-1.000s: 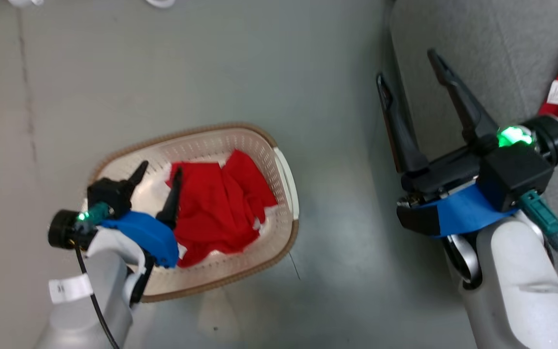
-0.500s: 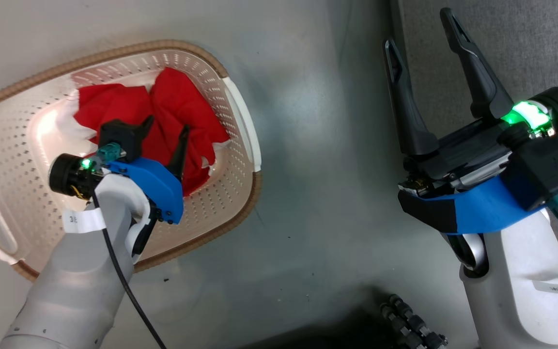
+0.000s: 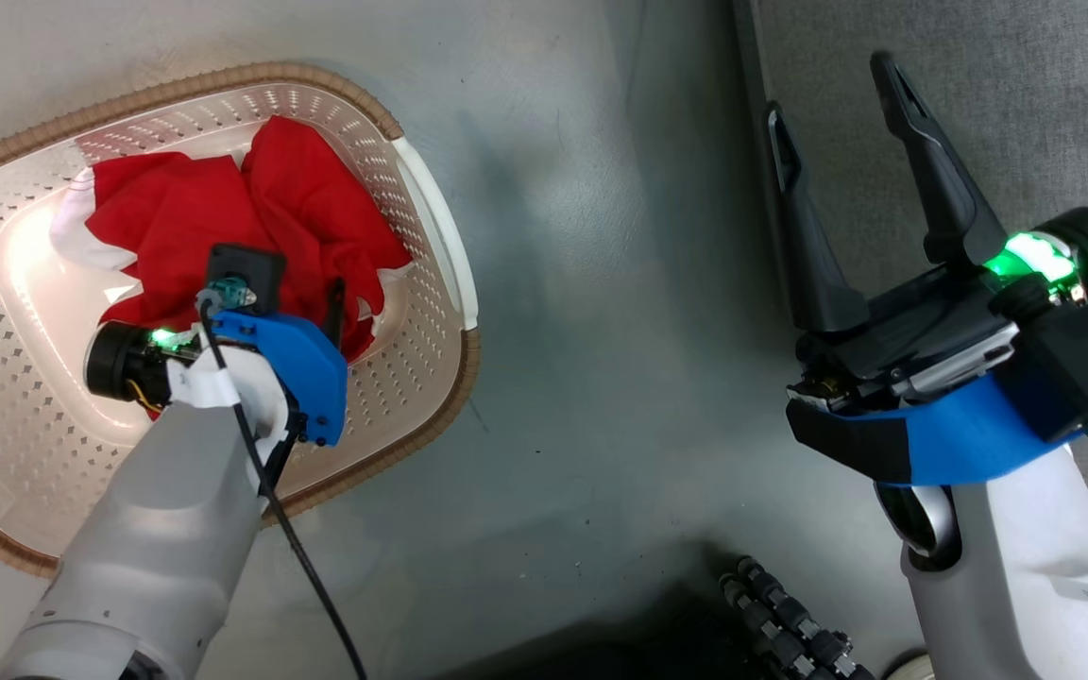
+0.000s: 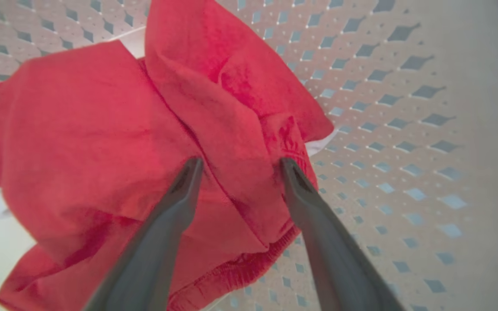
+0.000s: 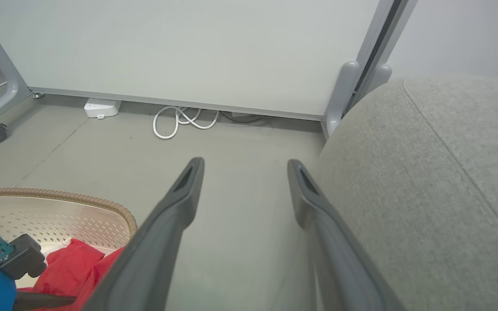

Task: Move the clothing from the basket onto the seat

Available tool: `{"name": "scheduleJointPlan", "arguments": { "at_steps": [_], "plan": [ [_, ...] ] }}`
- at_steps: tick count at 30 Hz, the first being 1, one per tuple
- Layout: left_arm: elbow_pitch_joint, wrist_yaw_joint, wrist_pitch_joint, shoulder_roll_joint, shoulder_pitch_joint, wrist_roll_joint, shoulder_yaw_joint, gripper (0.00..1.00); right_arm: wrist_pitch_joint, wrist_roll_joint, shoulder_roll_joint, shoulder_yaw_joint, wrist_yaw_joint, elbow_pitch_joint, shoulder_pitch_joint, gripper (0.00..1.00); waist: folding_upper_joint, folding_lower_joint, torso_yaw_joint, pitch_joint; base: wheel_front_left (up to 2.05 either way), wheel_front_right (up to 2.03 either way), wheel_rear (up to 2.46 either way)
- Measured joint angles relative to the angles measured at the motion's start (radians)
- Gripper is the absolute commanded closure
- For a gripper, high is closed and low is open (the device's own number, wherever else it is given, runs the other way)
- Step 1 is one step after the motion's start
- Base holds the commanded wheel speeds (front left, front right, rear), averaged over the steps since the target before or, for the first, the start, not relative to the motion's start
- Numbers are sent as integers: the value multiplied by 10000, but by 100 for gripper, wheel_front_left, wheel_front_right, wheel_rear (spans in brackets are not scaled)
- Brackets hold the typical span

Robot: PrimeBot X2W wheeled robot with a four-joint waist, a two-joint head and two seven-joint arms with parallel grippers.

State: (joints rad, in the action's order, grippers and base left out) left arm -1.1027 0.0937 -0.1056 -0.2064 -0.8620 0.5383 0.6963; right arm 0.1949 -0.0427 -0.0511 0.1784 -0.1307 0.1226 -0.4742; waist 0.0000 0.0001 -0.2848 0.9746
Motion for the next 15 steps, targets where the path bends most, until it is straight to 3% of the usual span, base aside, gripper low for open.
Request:
{"name": "scheduleJointPlan", "arguments": {
  "at_steps": [7, 8, 9, 10, 15],
  "plan": [
    [-817, 58, 251, 387, -356, 79, 132, 0, -46, -36, 0, -134, 0, 255, 349, 0, 0, -1, -60, 3, 0, 0, 0],
    [-905, 56, 253, 443, -407, 79, 159, 9, -50, -44, 0, -150, 0, 280, 386, 0, 0, 0, -58, 1, 0, 0, 0],
    [-980, 52, 284, 499, -457, 77, 178, 89, -59, -46, 0, -151, 0, 301, 430, 0, 0, 0, -53, 3, 0, 0, 0],
    [-1053, 48, 328, 545, -510, 79, 194, 100, -59, -46, 0, -151, 0, 320, 472, 0, 0, -1, -50, 6, 0, 0, 0],
    [-1275, 79, 345, 658, -673, 165, 224, 100, -81, -94, 0, -161, 0, 362, 509, 0, 0, -1, -32, 9, 0, 0, 0]
  ]
}}
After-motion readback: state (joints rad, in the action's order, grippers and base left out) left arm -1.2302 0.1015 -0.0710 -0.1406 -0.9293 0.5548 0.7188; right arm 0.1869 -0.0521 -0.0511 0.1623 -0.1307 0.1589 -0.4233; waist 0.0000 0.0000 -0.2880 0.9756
